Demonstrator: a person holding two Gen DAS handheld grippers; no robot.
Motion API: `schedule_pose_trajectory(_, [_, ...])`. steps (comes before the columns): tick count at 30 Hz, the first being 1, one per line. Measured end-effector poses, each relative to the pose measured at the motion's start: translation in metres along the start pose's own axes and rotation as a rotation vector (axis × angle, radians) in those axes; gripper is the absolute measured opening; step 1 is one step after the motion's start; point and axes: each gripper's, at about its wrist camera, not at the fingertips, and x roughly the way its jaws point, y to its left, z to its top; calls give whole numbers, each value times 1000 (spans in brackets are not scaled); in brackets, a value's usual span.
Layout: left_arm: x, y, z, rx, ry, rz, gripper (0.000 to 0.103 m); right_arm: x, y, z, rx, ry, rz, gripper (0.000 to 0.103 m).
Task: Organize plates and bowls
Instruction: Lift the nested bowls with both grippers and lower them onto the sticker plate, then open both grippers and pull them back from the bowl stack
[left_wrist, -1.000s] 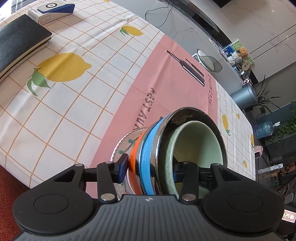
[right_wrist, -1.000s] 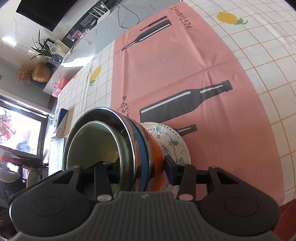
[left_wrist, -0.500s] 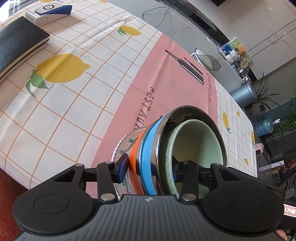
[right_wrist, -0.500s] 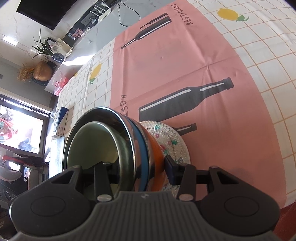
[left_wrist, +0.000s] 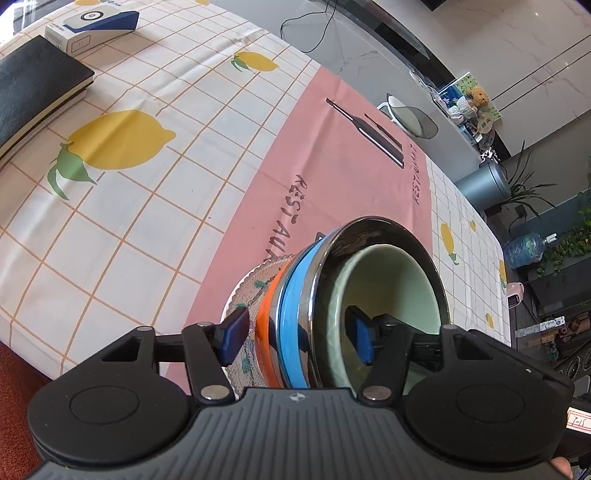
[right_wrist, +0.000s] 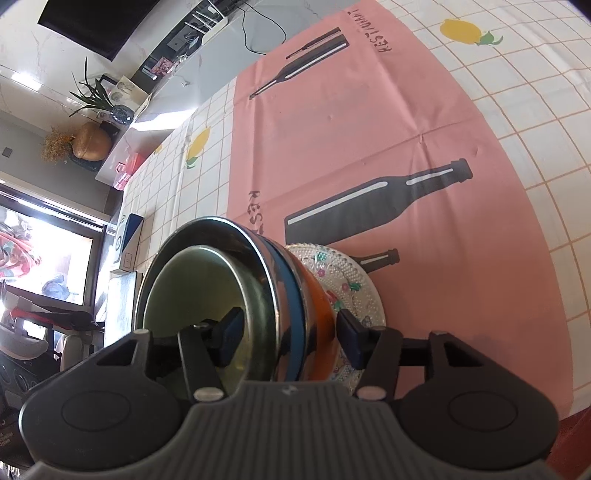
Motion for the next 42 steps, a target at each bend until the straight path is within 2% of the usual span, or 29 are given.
schedule_pose_trajectory(2, [0, -3, 0, 36, -11, 18, 80, -2, 2, 1, -11, -11, 1, 70])
schedule_pose_trajectory(3, [-2, -5, 0, 51, -19, 23, 80, -3, 2, 2, -14, -13, 6, 72])
schedule_pose_trajectory(9, [-26, -9, 5, 91, -99, -3, 85, -17, 3, 7, -43, -57, -1, 74])
schedule_pose_trajectory(12, [-46, -18, 8, 149, -182, 9, 85, -36, 12, 11, -89, -112, 6, 74])
schedule_pose_trajectory(18, [-92, -53, 2, 379, -396, 108, 85, -89, 46, 5, -319, -303, -57, 80])
schedule_pose_trajectory(23, [-119, -85, -24, 586, -535, 188, 86, -117, 64, -5, -452, -376, -207, 84])
schedule_pose_trajectory(27, [-129, -105, -53, 760, -630, 219, 87, -139, 59, -20, -474, -420, -181, 86])
schedule_pose_trajectory(30, [-130, -115, -66, 792, -636, 244, 89, -152, 55, -36, -494, -467, -170, 90])
schedule_pose_trajectory(33, [-130, -114, -69, 748, -614, 206, 90, -165, 50, -58, -523, -551, -203, 90])
schedule_pose_trajectory(36, [-130, -108, -72, 692, -558, 164, 95, -174, 42, -78, -543, -623, -223, 90])
schedule_pose_trajectory(39, [-124, -101, -78, 655, -506, 165, 95, -179, 32, -97, -537, -638, -229, 91])
schedule_pose_trajectory(42, [-115, -90, -87, 609, -464, 209, 95, -182, 24, -112, -506, -635, -233, 94])
